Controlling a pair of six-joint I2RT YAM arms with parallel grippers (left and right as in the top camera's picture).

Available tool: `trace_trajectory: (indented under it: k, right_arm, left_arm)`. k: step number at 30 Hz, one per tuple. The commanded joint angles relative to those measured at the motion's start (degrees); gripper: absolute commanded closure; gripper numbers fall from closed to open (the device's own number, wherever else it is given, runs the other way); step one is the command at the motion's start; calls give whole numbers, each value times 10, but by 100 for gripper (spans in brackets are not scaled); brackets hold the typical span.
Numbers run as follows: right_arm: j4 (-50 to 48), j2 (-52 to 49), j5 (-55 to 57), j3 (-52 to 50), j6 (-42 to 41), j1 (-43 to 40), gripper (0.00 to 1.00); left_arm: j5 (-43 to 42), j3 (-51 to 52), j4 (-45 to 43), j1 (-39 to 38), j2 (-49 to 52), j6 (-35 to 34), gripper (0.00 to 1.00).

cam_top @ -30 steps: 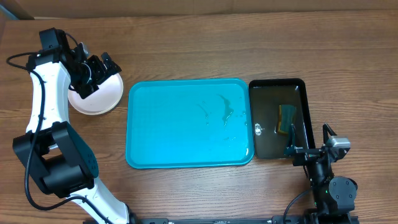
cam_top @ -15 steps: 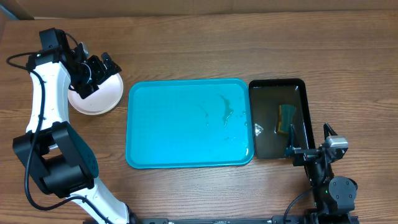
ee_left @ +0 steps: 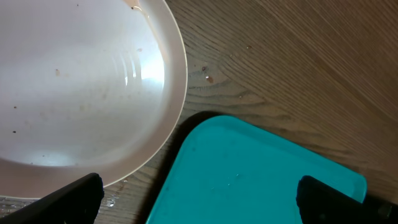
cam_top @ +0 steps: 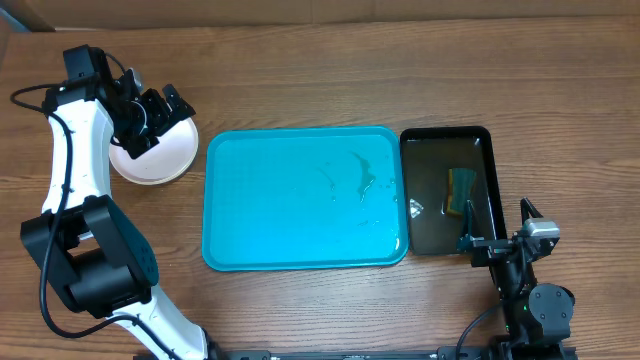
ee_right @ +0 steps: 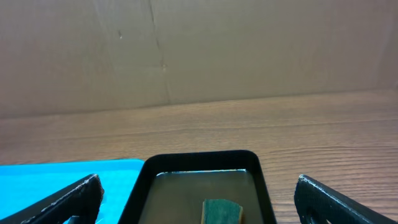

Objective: Clean dirty plates on tray and stack at the side

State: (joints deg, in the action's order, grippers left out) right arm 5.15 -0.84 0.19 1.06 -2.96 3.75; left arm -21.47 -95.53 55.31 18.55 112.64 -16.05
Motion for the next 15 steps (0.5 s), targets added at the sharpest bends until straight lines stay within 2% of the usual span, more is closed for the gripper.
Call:
trace_trajectory:
  k: [1, 15]
  right_arm:
    - [-3, 7, -3, -6, 2, -2, 0]
    - [-3, 7, -3, -6, 2, -2, 0]
  left_arm:
    - [-4, 3, 1, -2, -14, 13, 0]
    - [-4, 3, 1, -5, -21, 13, 0]
